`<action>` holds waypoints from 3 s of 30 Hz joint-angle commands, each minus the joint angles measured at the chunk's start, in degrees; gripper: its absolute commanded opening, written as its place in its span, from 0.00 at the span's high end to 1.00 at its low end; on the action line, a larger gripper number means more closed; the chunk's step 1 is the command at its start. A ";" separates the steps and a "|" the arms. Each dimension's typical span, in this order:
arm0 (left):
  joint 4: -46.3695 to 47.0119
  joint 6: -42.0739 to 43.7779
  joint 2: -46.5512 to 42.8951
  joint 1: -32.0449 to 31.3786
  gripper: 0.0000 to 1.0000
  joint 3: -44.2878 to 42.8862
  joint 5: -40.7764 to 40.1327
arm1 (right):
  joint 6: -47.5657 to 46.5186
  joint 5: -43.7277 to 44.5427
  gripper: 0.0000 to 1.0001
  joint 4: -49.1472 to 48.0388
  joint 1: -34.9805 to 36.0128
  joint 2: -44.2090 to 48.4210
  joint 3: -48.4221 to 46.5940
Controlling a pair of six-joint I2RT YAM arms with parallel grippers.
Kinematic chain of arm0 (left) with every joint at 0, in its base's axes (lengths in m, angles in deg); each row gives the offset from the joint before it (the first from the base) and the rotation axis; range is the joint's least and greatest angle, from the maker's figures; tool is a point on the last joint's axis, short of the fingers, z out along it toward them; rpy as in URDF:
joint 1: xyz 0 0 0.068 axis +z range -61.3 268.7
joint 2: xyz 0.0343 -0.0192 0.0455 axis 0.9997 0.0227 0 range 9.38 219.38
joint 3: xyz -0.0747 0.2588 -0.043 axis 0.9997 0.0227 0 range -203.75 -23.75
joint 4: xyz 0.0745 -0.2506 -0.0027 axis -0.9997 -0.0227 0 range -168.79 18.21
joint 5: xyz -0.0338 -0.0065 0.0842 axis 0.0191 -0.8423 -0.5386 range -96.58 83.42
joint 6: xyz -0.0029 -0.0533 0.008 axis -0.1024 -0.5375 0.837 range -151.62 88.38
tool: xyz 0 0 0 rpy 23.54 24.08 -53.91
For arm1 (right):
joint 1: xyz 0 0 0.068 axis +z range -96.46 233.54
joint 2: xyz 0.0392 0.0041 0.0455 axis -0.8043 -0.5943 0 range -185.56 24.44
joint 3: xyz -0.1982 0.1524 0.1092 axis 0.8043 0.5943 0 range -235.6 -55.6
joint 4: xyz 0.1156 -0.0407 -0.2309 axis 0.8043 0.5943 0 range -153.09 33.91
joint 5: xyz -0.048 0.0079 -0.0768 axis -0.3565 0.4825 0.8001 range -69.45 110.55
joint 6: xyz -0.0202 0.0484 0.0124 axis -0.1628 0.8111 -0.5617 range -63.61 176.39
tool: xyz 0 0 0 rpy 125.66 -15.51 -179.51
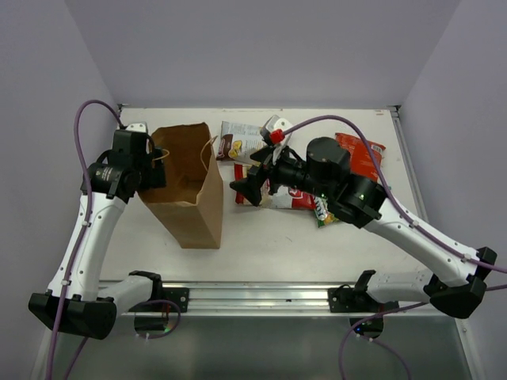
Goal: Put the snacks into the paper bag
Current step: Adjust the paper bag at the center of the board.
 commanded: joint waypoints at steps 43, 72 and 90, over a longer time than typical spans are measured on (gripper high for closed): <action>2.15 0.35 -1.52 0.32 0.19 1.79 4.06 | -22.59 0.28 0.01 -13.88 4.49 -42.86 -35.95; 3.64 4.48 -4.94 0.23 0.18 5.04 11.35 | -24.09 6.79 0.01 -10.71 4.49 -50.16 -47.19; 4.08 3.25 -9.33 0.14 0.15 7.06 13.38 | -20.06 11.79 0.02 -8.95 4.41 -48.84 -50.45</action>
